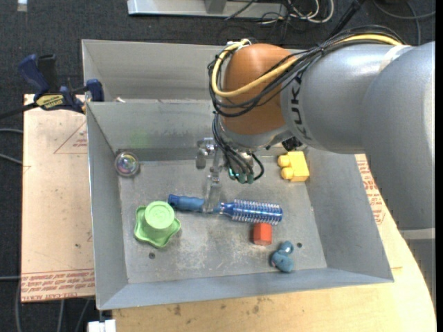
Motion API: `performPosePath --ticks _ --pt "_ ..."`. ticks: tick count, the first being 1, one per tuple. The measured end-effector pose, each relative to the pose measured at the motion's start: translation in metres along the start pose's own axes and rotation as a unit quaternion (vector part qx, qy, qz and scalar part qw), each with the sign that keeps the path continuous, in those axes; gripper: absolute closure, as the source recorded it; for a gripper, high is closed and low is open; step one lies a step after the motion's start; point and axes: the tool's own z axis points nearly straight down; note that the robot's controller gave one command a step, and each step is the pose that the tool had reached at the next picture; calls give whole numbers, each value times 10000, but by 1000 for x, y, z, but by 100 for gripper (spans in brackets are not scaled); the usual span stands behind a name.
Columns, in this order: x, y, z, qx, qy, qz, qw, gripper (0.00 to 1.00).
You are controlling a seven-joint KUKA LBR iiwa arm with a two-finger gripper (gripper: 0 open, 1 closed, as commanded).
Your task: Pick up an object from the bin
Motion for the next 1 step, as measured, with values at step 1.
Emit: performPosePath --ticks 1 --pt "46 -7 72 3 -3 1140 9935 0"
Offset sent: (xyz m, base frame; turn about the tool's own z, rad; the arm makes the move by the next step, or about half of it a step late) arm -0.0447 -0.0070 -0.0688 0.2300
